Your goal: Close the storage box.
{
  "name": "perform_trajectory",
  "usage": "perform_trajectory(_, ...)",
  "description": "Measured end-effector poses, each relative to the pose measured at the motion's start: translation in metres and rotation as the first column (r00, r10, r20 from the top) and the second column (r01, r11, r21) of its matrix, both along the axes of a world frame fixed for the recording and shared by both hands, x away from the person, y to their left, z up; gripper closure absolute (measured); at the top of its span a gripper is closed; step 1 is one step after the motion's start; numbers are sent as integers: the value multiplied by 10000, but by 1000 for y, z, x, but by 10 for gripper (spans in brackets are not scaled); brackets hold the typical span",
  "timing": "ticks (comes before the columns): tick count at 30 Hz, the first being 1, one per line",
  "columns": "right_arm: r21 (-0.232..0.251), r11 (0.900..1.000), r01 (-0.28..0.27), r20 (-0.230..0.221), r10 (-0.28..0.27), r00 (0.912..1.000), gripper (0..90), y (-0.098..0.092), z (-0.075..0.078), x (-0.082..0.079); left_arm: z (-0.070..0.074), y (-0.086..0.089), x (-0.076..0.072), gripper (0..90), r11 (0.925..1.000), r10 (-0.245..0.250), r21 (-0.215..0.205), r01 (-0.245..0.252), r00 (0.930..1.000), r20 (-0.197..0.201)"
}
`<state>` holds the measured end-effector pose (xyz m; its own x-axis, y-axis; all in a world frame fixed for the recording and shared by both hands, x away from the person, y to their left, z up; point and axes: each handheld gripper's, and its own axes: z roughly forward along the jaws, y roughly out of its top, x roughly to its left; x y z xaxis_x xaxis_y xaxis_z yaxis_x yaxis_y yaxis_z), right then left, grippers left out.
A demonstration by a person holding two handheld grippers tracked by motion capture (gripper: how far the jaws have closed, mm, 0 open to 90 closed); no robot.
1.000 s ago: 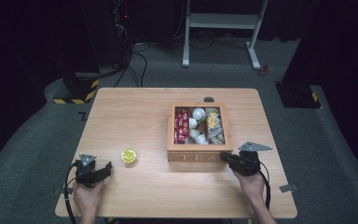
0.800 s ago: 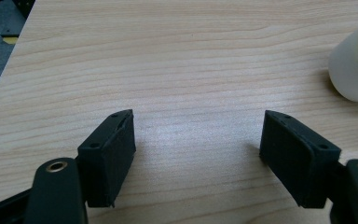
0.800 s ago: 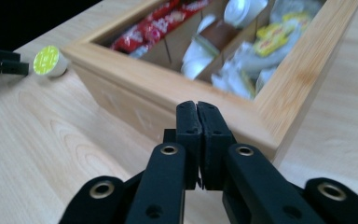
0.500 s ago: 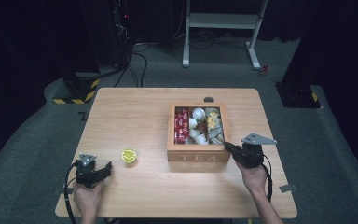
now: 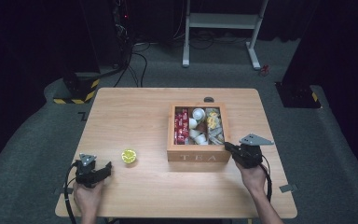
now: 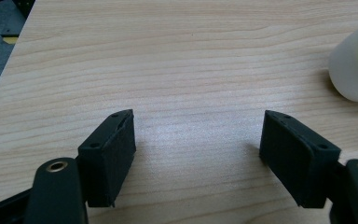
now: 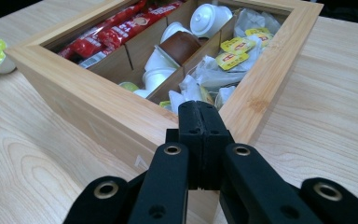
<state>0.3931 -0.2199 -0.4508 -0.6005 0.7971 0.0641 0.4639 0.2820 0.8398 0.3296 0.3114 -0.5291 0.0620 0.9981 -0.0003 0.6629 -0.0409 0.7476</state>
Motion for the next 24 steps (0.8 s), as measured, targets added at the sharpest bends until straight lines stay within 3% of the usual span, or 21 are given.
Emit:
perform_trajectory(8, 419, 9989, 188, 77, -191, 9998, 799, -10, 7, 4, 0, 0, 0, 268, 10000, -10, 18, 10, 10000, -1)
perform_trajectory(24, 1035, 9830, 1517, 333, -1559, 9872, 676, -48, 13, 16, 0, 0, 0, 268, 10000, -13, -6, 13, 10000, 7)
